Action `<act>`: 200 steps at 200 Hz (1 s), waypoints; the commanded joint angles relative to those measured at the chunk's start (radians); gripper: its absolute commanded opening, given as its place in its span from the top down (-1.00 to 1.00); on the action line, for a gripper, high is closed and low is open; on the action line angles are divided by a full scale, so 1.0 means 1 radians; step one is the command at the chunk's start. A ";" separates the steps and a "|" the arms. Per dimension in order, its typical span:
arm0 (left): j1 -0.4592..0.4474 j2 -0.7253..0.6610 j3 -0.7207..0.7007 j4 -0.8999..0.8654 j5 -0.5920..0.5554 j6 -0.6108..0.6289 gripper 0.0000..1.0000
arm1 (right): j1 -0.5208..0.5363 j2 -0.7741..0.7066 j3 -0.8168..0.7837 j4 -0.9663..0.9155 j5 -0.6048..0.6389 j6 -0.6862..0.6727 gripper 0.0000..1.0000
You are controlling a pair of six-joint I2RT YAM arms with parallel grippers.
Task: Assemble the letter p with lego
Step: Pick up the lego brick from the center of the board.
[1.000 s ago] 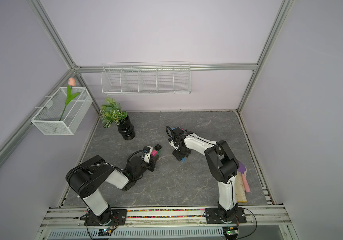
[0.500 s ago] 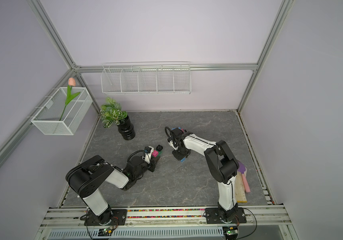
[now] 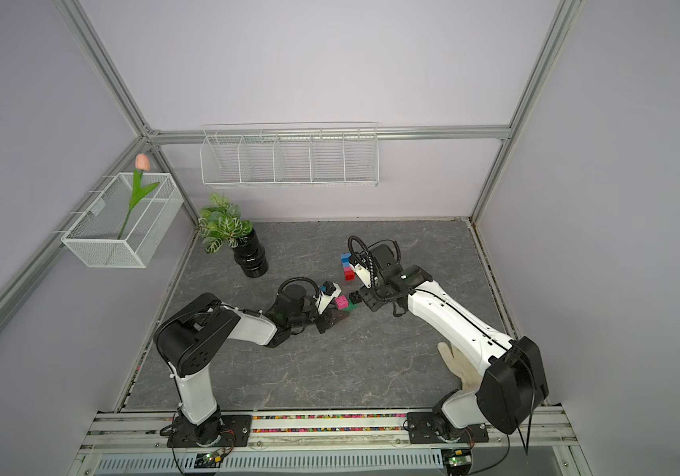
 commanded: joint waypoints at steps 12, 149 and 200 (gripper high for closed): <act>-0.007 0.118 0.099 -0.096 0.098 0.117 0.73 | -0.011 0.008 0.051 -0.146 -0.015 -0.206 0.63; 0.002 0.376 0.203 -0.109 0.092 0.218 0.75 | -0.078 0.231 0.142 -0.137 -0.163 -0.825 0.69; 0.004 0.398 0.203 -0.126 0.103 0.222 0.75 | -0.089 0.303 0.188 -0.113 -0.175 -0.932 0.69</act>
